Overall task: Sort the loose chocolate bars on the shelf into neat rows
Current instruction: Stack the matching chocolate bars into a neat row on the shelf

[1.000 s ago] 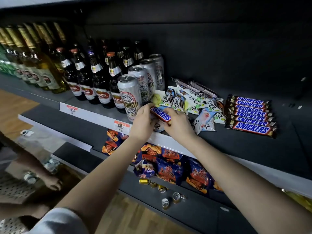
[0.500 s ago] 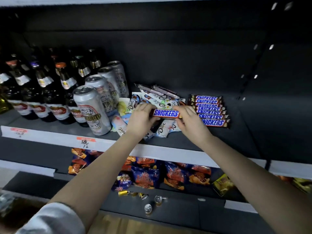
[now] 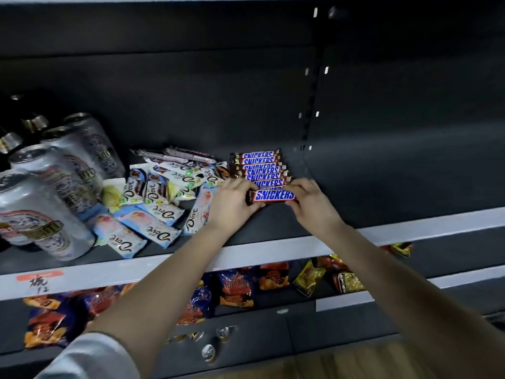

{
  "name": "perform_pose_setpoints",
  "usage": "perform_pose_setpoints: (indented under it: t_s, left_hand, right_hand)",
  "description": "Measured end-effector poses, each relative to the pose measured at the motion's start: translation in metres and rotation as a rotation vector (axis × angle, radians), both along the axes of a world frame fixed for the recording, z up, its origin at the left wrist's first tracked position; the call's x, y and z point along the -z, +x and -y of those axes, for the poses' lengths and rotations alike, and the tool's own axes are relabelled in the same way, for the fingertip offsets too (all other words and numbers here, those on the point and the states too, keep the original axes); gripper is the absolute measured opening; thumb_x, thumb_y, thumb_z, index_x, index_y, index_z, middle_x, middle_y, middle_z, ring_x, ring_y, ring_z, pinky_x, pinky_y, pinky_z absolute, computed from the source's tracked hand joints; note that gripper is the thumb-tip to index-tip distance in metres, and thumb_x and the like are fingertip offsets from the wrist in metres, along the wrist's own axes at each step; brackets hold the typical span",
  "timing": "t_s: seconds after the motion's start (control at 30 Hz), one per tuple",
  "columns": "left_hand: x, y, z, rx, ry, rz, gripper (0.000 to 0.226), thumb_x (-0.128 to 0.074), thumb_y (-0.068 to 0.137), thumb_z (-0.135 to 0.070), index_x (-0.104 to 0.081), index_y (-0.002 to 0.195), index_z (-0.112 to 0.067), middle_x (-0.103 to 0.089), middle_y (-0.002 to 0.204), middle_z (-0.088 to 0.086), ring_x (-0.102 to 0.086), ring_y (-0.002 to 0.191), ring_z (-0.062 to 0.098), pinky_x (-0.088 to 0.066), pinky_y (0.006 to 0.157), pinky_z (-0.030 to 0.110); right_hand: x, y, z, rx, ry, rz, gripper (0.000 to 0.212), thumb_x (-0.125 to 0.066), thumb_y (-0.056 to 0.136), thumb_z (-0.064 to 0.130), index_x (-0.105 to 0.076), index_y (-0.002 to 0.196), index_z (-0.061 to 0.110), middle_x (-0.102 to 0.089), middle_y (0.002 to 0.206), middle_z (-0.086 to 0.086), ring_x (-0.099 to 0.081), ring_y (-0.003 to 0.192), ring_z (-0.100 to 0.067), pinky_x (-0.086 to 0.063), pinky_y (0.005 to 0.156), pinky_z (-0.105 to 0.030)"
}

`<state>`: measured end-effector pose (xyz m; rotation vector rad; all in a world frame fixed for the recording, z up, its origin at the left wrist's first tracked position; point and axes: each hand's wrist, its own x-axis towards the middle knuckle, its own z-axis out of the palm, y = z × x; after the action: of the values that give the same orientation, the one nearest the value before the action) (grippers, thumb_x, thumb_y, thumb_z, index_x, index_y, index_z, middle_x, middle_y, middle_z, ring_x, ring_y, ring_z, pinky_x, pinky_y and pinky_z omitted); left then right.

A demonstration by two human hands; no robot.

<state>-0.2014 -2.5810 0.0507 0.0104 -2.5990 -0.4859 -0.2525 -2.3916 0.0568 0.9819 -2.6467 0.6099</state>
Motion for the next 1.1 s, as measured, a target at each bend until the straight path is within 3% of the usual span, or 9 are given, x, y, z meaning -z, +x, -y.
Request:
perform_pose_setpoints:
  t_s: [0.23,0.4,0.63,1.1]
  left_hand:
    - [0.018,-0.004,-0.007,-0.007,-0.008,-0.022,0.036,-0.077,0.068,-0.034,-0.064,0.092,-0.012,-0.058,0.103,0.005,-0.053,0.099,0.026,-0.048,0.081,0.038]
    - [0.02,-0.005,-0.008,-0.065,0.041,0.002,0.035,-0.071,0.067,-0.035,-0.056,0.09,-0.013,-0.051,0.113,0.002,-0.045,0.106,0.022,-0.041,0.087,0.032]
    - [0.02,-0.006,-0.006,-0.062,0.092,0.072,0.035,-0.067,0.069,-0.031,-0.053,0.095,-0.013,-0.044,0.127,0.001,-0.037,0.118,0.022,-0.035,0.096,0.034]
    - [0.02,-0.009,-0.006,-0.068,0.079,0.062,0.034,-0.066,0.069,-0.03,-0.052,0.095,-0.014,-0.043,0.128,0.001,-0.036,0.118,0.021,-0.034,0.097,0.033]
  right_hand:
    - [0.013,-0.004,-0.003,0.039,0.015,-0.012,0.033,-0.062,0.086,0.01,-0.06,0.118,0.007,-0.056,0.116,-0.01,-0.048,0.109,-0.028,-0.044,0.092,-0.036]
    - [0.017,-0.007,0.002,0.028,-0.013,-0.078,0.033,-0.075,0.073,0.008,-0.067,0.105,0.006,-0.063,0.101,-0.013,-0.055,0.099,-0.035,-0.053,0.08,-0.046]
    - [0.018,-0.008,0.006,0.036,-0.032,-0.095,0.032,-0.072,0.077,0.011,-0.065,0.108,0.009,-0.058,0.105,-0.013,-0.052,0.1,-0.034,-0.051,0.08,-0.046]
    - [0.021,-0.012,0.006,0.066,-0.087,-0.116,0.034,-0.077,0.072,0.013,-0.069,0.106,0.014,-0.058,0.099,-0.011,-0.052,0.095,-0.034,-0.049,0.078,-0.044]
